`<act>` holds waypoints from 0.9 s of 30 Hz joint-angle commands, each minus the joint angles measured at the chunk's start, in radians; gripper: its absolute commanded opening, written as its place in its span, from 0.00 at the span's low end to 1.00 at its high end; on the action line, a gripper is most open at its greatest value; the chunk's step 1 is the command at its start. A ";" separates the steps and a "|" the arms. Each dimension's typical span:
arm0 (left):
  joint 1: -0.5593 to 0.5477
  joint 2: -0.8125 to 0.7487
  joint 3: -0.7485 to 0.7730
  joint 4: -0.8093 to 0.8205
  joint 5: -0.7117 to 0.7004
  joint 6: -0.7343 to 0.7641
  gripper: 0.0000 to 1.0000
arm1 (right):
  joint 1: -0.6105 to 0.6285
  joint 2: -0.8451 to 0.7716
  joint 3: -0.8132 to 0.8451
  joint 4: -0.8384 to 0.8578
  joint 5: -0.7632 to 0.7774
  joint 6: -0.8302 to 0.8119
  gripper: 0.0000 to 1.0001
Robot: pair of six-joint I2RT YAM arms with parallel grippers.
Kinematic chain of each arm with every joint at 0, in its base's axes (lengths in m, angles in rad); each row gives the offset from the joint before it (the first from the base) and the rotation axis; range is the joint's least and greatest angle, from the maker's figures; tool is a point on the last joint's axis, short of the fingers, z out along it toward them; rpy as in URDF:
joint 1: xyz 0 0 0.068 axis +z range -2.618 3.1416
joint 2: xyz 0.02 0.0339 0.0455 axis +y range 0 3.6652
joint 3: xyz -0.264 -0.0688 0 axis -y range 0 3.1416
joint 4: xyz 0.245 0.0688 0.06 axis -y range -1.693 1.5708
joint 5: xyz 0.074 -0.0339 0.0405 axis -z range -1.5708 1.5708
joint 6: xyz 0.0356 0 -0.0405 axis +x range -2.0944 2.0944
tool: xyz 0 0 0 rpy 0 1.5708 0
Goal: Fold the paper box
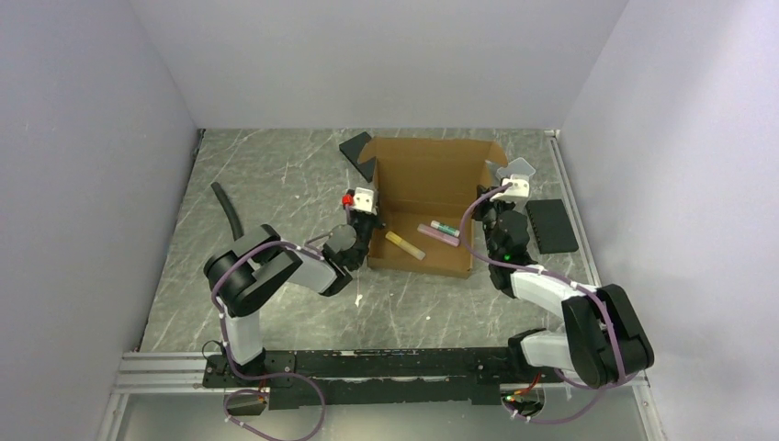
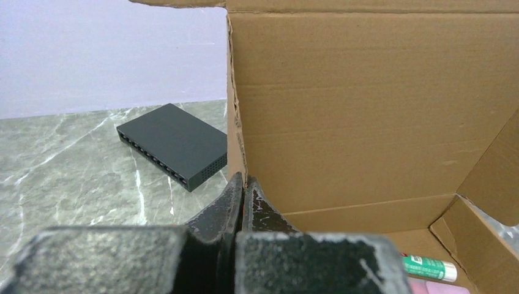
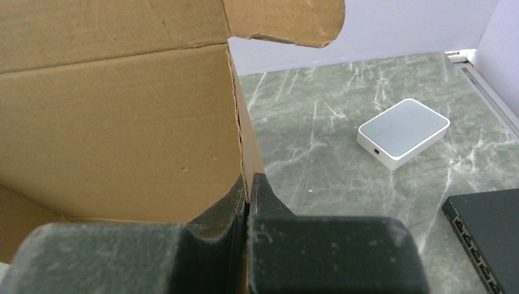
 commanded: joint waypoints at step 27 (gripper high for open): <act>-0.070 0.003 -0.164 0.154 0.022 0.099 0.00 | 0.020 -0.094 0.086 -0.358 -0.188 0.232 0.12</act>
